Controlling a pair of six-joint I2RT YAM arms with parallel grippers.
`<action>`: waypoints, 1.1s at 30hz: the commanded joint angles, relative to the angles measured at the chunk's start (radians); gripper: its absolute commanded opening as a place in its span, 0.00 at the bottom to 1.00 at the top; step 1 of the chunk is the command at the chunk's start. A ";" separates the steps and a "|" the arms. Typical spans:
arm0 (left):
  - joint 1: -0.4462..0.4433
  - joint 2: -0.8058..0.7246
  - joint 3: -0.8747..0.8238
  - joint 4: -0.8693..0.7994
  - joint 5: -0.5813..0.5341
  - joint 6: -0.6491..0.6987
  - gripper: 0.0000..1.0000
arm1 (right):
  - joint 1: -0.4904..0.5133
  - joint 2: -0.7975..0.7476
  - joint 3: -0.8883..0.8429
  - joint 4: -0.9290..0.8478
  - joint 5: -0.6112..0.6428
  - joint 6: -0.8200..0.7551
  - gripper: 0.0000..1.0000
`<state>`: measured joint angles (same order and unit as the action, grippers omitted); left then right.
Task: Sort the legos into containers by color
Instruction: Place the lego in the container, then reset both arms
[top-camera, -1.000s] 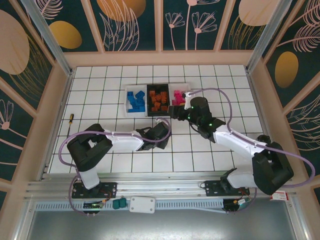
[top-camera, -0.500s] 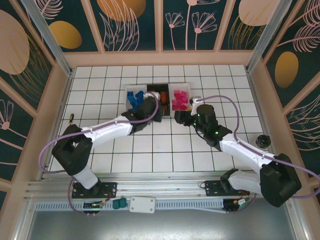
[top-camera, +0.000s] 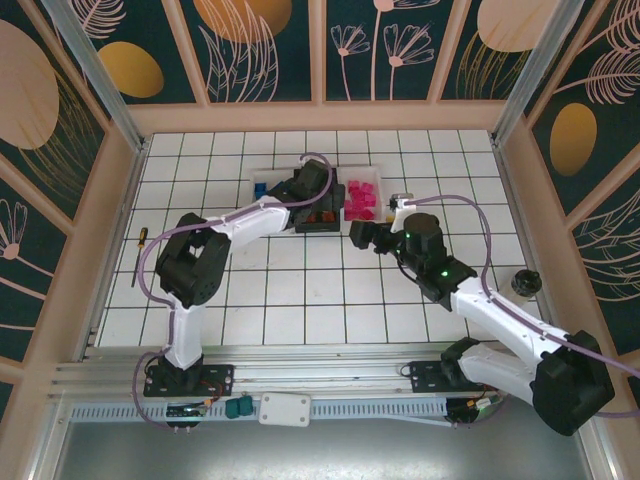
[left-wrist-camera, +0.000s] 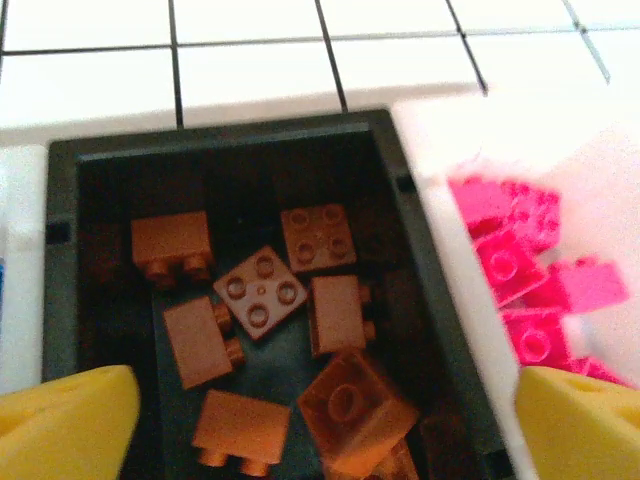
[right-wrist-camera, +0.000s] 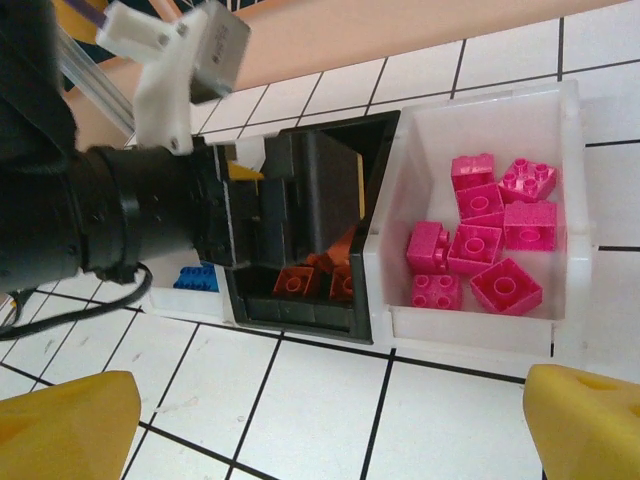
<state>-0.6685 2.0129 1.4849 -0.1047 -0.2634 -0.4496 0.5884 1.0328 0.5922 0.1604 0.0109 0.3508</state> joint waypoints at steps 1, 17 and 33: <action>0.002 -0.173 -0.017 0.049 -0.005 -0.008 0.99 | -0.009 -0.034 -0.027 -0.003 0.042 0.000 0.99; 0.025 -0.909 -0.839 0.511 -0.538 0.217 0.99 | -0.015 -0.107 -0.241 0.304 0.326 -0.108 0.99; 0.428 -0.606 -1.030 0.870 -0.496 0.352 0.99 | -0.212 -0.117 -0.308 0.448 0.228 -0.122 0.99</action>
<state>-0.2562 1.3739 0.4835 0.6094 -0.7681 -0.1230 0.3946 0.9272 0.3088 0.5426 0.2886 0.2184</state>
